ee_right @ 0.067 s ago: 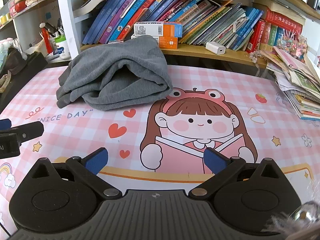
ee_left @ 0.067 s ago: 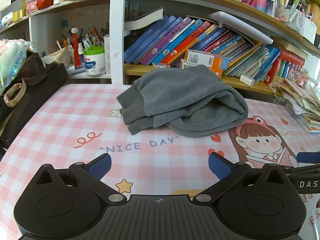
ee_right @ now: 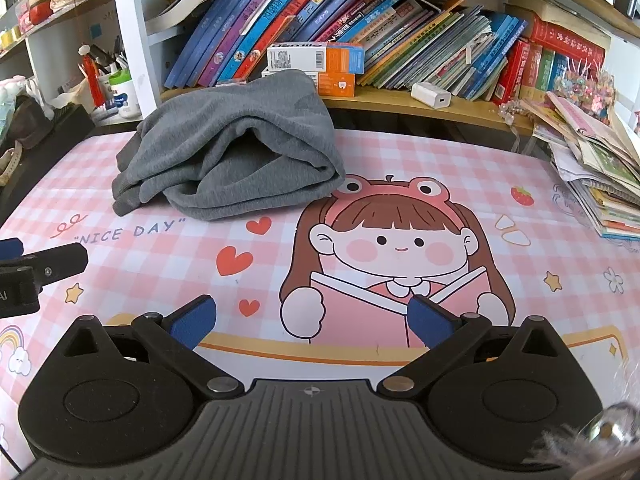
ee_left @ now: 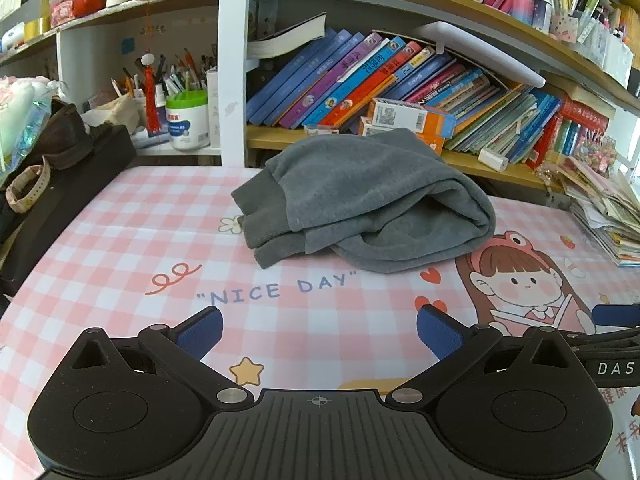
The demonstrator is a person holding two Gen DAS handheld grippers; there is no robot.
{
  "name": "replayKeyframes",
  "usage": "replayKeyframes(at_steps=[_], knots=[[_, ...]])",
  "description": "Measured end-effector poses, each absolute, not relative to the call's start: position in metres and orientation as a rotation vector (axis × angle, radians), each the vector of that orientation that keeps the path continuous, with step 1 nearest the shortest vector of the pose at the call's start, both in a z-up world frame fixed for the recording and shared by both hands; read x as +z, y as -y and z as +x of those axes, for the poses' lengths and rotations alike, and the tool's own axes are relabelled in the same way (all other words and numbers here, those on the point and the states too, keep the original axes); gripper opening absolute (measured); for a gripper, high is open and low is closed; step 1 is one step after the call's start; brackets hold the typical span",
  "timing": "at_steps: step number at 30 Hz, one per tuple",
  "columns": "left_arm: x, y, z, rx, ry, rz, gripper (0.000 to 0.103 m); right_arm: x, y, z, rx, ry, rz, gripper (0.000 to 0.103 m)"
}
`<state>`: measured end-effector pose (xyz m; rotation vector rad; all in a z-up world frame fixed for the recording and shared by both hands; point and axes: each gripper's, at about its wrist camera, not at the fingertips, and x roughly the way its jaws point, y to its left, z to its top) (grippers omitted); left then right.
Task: Fold clothes
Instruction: 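Move both grippers toward the crumpled grey sweatshirt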
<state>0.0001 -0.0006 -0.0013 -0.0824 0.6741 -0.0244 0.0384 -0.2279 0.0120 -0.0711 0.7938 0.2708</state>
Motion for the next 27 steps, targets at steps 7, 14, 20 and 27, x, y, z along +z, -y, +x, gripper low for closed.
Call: replayKeyframes(at_steps=[7, 14, 20, 27], knots=[[-0.0053, 0.0025, 0.0004, -0.020, -0.680, -0.087, 0.103, 0.0125, 0.2276, 0.0368, 0.268, -0.801, -0.071, 0.103], [-0.0084, 0.0039, 0.0002, -0.016, -0.685, -0.091, 0.103, 0.0098, 0.2276, 0.0404, 0.267, -0.802, -0.069, 0.103], [-0.0087, 0.0045, 0.0000, -0.016, -0.689, -0.091, 0.103, 0.0107, 0.2291, 0.0389, 0.269, -0.803, -0.067, 0.103], [-0.0073, 0.0029, 0.0017, -0.018, -0.695, -0.092, 0.103, 0.0097, 0.2287, 0.0393, 0.272, -0.798, -0.069, 0.103]])
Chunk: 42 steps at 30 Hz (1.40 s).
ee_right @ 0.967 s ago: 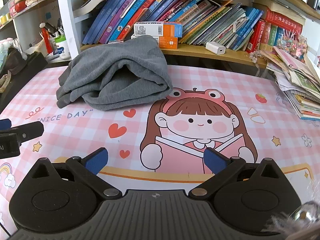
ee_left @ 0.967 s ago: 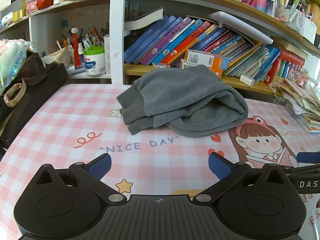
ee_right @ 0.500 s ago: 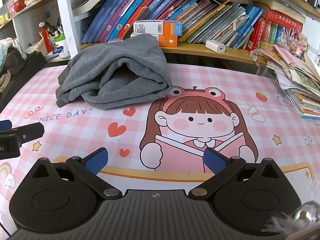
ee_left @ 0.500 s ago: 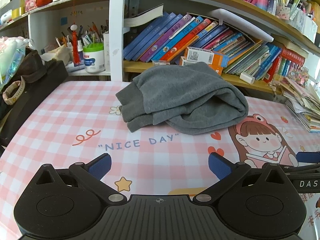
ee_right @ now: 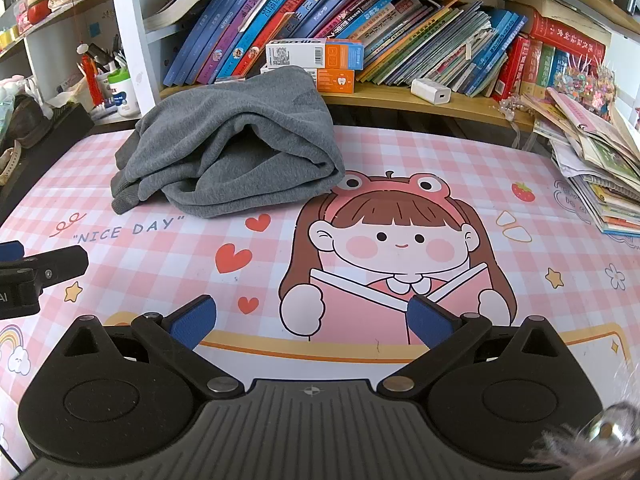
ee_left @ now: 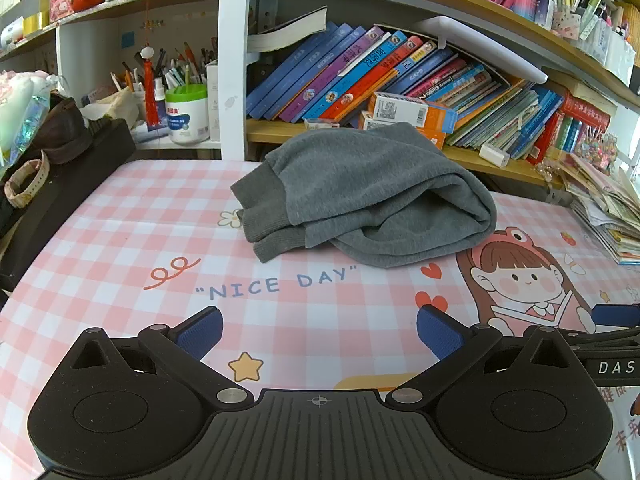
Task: Fold clothes
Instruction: 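Move both grippers toward the crumpled grey sweatshirt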
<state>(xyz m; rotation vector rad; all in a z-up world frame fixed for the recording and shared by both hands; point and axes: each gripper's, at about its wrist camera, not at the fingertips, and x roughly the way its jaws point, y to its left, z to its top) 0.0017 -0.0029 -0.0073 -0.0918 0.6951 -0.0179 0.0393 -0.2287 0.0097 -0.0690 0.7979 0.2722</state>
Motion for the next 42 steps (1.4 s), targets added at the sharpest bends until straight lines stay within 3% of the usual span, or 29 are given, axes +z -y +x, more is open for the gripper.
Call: replayKeyframes(at_steps=[42], knots=[[-0.0092, 0.0047, 0.0084, -0.052, -0.728, -0.090, 0.103, 0.0038, 0.2246, 0.0445, 0.286, -0.831, -0.073, 0.103]])
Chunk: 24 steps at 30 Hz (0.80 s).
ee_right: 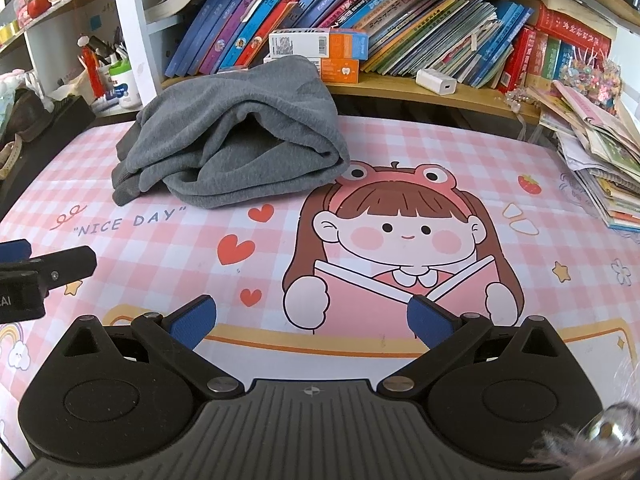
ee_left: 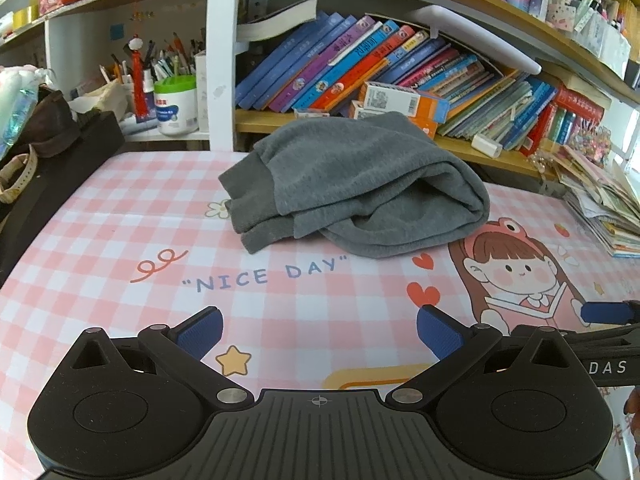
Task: Fold clothes
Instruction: 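Move both grippers toward the crumpled grey sweatshirt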
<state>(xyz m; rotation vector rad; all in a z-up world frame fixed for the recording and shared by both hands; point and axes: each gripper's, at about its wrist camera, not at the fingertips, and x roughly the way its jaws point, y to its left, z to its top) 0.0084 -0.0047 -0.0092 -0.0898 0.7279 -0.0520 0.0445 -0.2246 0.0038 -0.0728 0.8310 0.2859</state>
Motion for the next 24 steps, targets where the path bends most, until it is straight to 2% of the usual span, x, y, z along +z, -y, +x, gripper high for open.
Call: replayKeyframes(at_steps=[14, 24], knots=[[-0.0126, 0.0047, 0.0124, -0.069, -0.776, -0.108, 0.103, 0.0024, 0.2247, 0.0467, 0.303, -0.850, -0.056, 0.103], [-0.0107, 0.0042, 0.0087, -0.052, -0.745, -0.103, 0.103, 0.0034, 0.2260, 0.0463, 0.294, -0.846, -0.055, 0.103]])
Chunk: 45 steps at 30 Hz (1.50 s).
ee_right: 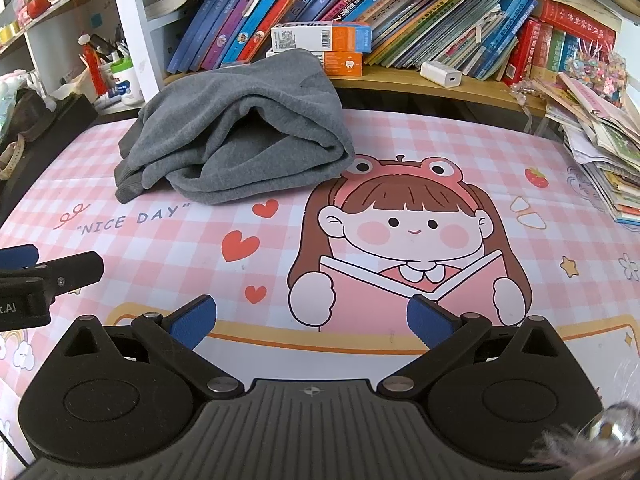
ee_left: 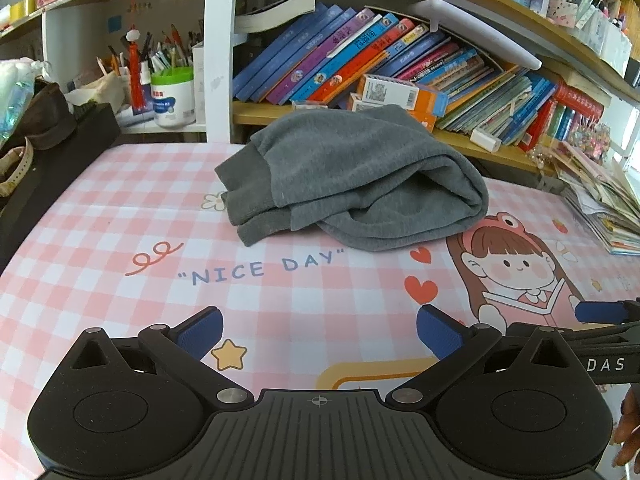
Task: Fold clothes
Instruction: 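Move both grippers toward the crumpled grey sweatshirt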
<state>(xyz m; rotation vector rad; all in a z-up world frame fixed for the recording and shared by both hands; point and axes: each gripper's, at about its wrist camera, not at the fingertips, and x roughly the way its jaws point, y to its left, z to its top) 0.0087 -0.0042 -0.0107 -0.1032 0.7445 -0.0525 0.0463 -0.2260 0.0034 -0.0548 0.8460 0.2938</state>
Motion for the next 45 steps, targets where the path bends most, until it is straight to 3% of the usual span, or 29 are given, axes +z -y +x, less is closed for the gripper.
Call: replayKeyframes(at_steps=[27, 45], knots=[[-0.026, 0.000, 0.022, -0.144, -0.778, -0.182, 0.103, -0.006, 0.215, 0.055, 0.369, -0.892, -0.071, 0.103], [-0.037, -0.013, 0.067, -0.175, -0.816, -0.182, 0.100, -0.008, 0.221, 0.105, 0.351, -0.864, -0.077, 0.100]])
